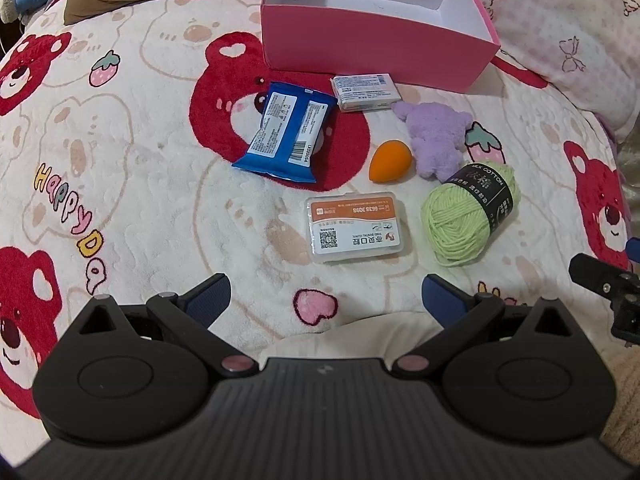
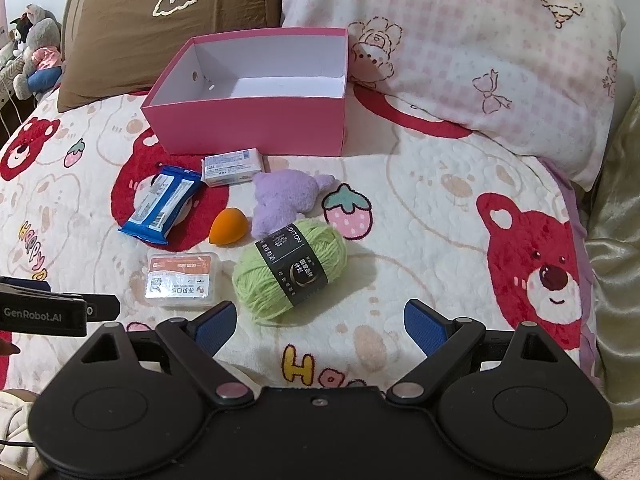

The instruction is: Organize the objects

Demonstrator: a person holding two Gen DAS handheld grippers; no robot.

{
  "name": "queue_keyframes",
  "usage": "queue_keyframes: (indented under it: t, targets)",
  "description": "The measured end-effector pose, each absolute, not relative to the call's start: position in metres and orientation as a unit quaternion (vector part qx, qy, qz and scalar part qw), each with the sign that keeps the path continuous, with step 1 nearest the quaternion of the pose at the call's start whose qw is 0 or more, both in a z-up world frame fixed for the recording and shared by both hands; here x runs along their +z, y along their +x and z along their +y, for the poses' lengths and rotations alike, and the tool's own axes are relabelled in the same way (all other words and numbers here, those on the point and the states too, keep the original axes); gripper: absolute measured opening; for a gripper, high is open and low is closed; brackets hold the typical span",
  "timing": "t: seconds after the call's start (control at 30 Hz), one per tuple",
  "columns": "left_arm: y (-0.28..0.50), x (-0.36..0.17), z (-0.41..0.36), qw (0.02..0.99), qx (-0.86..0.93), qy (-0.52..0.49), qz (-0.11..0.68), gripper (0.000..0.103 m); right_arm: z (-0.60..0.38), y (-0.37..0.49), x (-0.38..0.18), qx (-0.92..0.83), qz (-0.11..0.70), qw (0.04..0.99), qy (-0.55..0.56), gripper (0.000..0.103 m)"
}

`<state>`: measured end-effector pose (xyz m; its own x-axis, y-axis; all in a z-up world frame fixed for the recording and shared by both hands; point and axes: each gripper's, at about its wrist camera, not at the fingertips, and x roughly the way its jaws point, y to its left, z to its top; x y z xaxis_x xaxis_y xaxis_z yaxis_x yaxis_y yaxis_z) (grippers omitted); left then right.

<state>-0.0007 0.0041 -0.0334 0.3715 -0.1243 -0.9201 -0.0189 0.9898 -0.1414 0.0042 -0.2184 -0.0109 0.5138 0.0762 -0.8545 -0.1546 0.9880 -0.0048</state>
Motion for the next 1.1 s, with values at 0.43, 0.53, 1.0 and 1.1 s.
queue_keyframes:
  t: [0.43, 0.53, 1.0, 1.1]
  targets:
    - [0.0, -0.037, -0.002, 0.824, -0.036, -0.061, 0.563, 0.103, -0.22, 0.006, -0.011, 0.085, 0.491, 0.866, -0.033, 0.093]
    - [0.0, -0.036, -0.003, 0.825, -0.035, -0.058, 0.562, 0.103, -0.221, 0.008, -0.011, 0.085, 0.492, 0.866, -0.033, 0.093]
    - [0.001, -0.029, -0.009, 0.824, -0.035, -0.056, 0.563, 0.103, -0.234, 0.011, -0.004, 0.095, 0.486, 0.868, -0.036, 0.093]
    - [0.005, -0.025, -0.008, 0.823, -0.046, -0.083, 0.56, 0.103, -0.238, 0.011, 0.001, 0.121, 0.468, 0.874, -0.045, 0.093]
